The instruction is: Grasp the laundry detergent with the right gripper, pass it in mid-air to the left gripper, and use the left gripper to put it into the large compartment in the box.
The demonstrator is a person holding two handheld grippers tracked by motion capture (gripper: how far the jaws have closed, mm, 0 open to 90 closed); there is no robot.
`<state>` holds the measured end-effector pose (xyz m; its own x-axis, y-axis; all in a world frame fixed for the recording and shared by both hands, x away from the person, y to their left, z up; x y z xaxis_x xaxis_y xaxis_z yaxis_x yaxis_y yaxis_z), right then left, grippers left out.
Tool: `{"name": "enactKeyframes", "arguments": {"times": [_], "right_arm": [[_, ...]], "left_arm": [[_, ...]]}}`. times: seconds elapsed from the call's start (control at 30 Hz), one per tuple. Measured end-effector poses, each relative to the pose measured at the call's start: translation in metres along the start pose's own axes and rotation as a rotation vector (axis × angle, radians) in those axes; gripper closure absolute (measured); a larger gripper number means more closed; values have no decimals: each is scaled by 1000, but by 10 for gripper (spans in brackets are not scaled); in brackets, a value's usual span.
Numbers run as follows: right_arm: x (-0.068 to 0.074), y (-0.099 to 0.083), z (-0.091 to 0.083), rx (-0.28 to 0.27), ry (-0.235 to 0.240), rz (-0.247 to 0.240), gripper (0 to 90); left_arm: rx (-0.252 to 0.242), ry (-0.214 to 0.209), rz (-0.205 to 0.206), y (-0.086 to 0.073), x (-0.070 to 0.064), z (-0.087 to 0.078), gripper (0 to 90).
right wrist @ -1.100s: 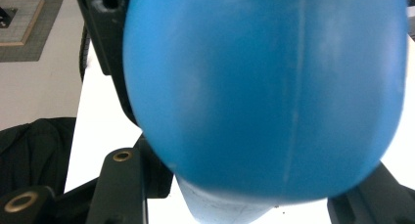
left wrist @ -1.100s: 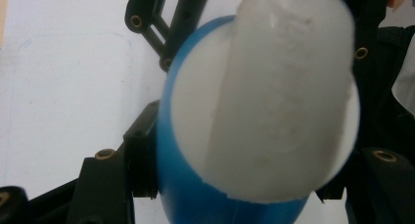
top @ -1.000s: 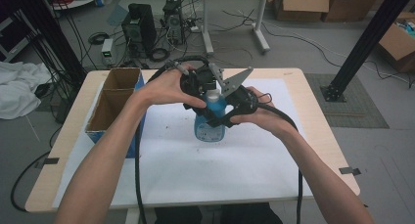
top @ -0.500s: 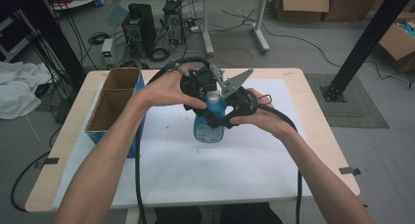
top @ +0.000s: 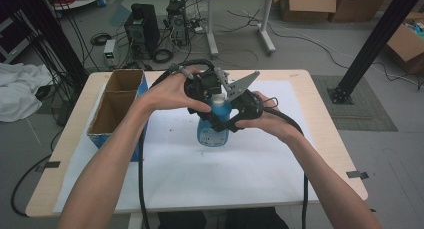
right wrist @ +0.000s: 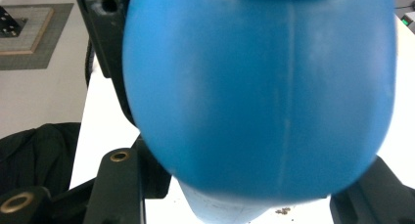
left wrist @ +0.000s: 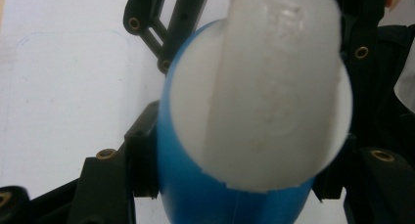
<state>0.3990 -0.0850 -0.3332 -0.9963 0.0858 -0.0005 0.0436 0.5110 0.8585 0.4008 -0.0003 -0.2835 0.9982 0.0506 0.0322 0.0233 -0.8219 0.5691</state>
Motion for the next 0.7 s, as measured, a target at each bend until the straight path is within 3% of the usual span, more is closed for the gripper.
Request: {"name": "enactKeyframes", "arguments": {"times": [0.7], "right_arm": [[-1, -3, 0, -11, 8, 14, 389]], "left_arm": [[-10, -11, -4, -1, -2, 2, 376]]}}
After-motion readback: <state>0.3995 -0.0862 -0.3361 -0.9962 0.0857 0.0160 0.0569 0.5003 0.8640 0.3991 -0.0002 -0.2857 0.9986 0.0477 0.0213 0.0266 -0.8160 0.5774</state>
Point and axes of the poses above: each handheld gripper's, and its own axes: z roughly forward along the jaws, y roughly out of its top, x roughly to its left, the point moved 6 cm from there along z, roughly forward along the jaws, and after that the axes turned 10 degrees about -x, right-handed, at the moved point
